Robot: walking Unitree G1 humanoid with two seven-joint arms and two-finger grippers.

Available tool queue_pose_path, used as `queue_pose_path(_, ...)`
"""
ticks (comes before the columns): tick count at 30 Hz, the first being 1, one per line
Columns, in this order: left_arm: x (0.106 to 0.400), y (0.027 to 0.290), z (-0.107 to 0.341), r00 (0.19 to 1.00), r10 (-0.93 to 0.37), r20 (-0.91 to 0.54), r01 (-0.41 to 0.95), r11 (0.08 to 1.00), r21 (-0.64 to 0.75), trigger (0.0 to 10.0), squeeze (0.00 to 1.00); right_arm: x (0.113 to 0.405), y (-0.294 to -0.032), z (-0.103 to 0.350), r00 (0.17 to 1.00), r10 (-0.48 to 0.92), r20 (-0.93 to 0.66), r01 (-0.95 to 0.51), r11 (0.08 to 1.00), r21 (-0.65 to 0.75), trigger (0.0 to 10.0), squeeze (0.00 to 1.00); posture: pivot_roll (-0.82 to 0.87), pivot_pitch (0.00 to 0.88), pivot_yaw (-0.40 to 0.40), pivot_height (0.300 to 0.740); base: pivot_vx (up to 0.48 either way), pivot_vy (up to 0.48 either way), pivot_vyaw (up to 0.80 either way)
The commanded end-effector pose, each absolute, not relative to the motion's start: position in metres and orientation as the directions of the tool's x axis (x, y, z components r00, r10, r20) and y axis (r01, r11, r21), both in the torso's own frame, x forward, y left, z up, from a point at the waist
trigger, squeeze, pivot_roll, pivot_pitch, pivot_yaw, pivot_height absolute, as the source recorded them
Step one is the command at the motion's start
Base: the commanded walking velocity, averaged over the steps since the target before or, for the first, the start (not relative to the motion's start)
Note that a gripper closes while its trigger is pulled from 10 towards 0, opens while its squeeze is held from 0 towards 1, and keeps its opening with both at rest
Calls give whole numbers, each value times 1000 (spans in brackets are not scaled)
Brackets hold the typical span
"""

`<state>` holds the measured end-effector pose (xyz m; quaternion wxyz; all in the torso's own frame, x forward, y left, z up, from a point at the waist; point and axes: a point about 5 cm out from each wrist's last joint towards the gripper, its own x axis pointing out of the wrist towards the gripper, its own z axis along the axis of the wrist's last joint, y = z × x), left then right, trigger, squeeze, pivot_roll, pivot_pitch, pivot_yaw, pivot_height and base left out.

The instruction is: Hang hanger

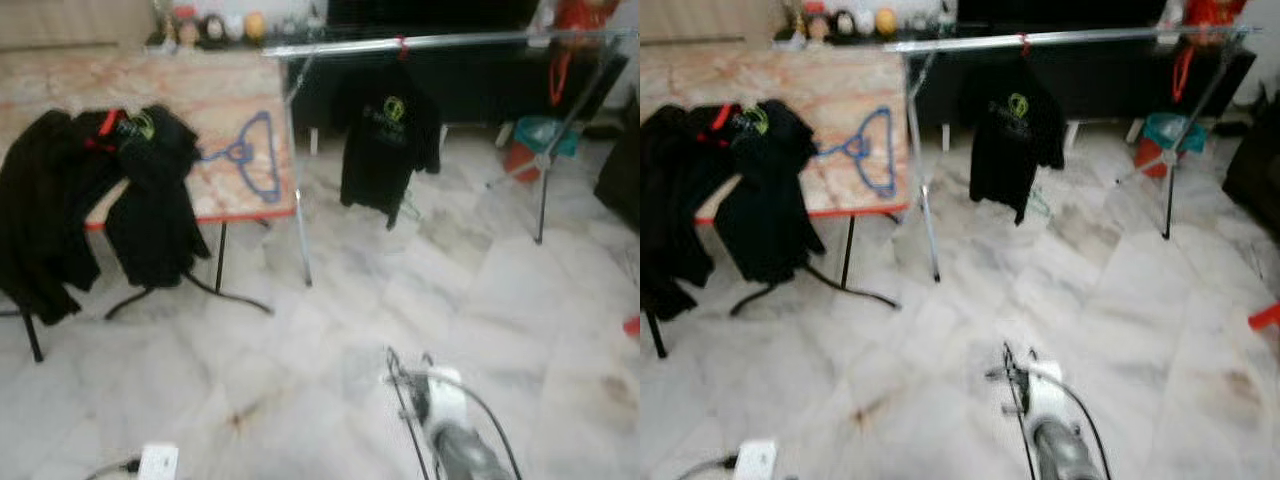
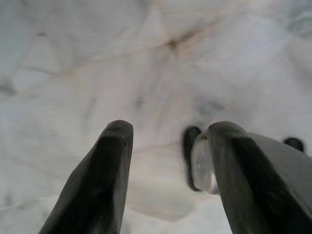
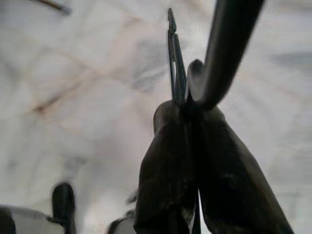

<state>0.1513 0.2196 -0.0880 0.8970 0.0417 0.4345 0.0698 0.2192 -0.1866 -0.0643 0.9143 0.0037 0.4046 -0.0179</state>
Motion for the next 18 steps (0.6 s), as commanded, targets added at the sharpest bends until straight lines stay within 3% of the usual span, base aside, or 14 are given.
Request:
queue_pose_path(1,148,225,-88,605,170,-778,-75,985,157,10000,0,224,-178,-63,678,-7,-735,17,1000,6,10000,0,27,31,-28,740,0,-371,0)
queue_pose_path(18,149,222,-89,605,175,-777,-93,984,150,10000,0,226,-178,-61,680,-10,-733,19,1000,4,10000,0,25,70,-37,740,0,-341,0)
